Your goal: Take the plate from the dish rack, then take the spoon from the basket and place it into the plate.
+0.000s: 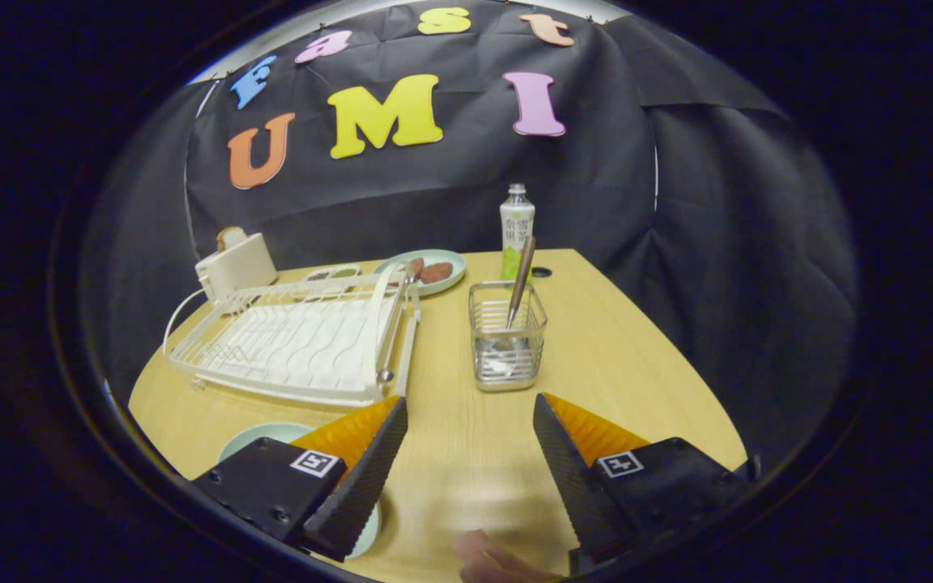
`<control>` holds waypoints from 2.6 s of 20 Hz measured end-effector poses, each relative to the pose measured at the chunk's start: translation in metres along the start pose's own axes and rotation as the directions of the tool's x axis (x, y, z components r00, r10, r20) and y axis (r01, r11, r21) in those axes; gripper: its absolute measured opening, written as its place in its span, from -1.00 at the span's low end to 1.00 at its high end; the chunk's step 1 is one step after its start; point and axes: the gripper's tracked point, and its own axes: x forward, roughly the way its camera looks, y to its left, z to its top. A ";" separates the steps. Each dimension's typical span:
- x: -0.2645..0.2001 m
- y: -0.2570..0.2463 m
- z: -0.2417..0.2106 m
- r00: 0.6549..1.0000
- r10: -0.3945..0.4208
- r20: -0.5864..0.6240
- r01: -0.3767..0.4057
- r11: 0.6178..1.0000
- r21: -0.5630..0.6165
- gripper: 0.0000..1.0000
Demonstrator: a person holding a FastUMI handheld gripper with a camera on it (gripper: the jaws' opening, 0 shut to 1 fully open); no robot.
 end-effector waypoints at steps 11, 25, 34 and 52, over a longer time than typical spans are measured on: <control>0.110 -0.035 0.104 0.995 -0.012 0.095 0.007 0.999 0.046 1.00; 0.175 -0.034 0.109 0.999 -0.050 -0.011 0.050 0.998 0.032 -0.34; 0.096 -0.018 0.156 0.982 -0.030 0.186 0.014 0.996 0.088 -0.75; -0.121 0.066 0.081 0.932 0.006 0.362 -0.028 0.998 0.053 -0.75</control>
